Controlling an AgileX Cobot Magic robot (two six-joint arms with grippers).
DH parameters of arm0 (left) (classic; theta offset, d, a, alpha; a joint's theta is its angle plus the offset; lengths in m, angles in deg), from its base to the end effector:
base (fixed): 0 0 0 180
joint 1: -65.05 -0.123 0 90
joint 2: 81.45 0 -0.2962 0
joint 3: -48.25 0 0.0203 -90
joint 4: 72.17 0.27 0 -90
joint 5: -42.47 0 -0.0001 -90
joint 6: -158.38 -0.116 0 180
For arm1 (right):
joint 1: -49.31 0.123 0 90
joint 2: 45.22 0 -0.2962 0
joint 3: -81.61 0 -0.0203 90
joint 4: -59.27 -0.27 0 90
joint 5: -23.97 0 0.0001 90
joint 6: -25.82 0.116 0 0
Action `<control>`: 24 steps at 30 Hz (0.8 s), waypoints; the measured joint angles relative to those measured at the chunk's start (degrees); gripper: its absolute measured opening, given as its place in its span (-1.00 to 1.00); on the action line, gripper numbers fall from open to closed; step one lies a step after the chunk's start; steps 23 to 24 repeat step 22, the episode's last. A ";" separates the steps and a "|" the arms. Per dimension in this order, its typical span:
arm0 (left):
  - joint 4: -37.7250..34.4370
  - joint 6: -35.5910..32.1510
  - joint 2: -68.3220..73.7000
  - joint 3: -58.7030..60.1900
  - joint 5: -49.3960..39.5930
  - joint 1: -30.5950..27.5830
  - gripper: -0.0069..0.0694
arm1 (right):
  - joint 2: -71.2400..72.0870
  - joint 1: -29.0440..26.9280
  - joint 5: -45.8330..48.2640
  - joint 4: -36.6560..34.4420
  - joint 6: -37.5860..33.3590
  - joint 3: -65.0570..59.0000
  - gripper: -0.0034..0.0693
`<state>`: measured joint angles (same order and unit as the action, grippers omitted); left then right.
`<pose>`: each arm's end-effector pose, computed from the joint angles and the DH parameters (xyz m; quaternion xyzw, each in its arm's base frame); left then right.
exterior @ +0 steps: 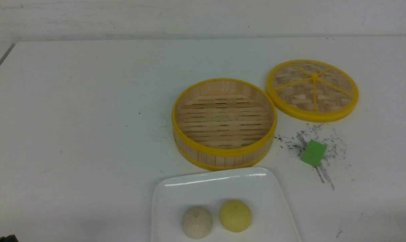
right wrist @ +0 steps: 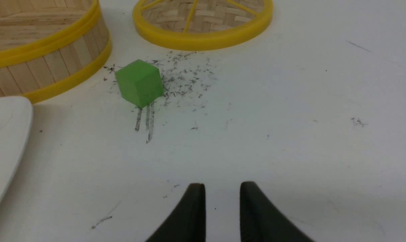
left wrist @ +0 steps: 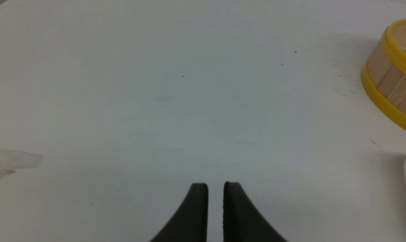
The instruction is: Put the steamed buns into the plate on the white tablecloth.
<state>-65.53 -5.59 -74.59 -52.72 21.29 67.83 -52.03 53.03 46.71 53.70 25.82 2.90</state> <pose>0.0847 0.0007 0.1641 -0.0618 0.8011 -0.0487 0.5934 0.0831 0.0098 0.1632 -0.0010 0.8098 0.0605 0.5836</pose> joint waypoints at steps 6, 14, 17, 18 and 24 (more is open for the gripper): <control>0.04 0.00 0.00 0.00 0.00 0.00 -0.54 | 0.00 0.00 0.00 0.00 0.00 0.00 -0.39; 0.04 0.00 0.00 -0.05 0.00 0.00 -0.52 | 0.00 0.00 0.00 0.00 0.00 0.00 -0.36; 0.04 0.00 0.00 -0.05 0.00 0.00 -0.50 | 0.00 0.00 0.00 0.00 0.00 0.00 -0.35; 0.04 0.00 0.00 -0.05 0.00 0.00 -0.50 | 0.00 0.00 0.00 0.00 0.00 0.00 -0.34; 0.04 0.00 0.00 -0.05 0.00 0.00 -0.49 | 0.00 0.00 0.00 0.00 0.00 0.00 -0.33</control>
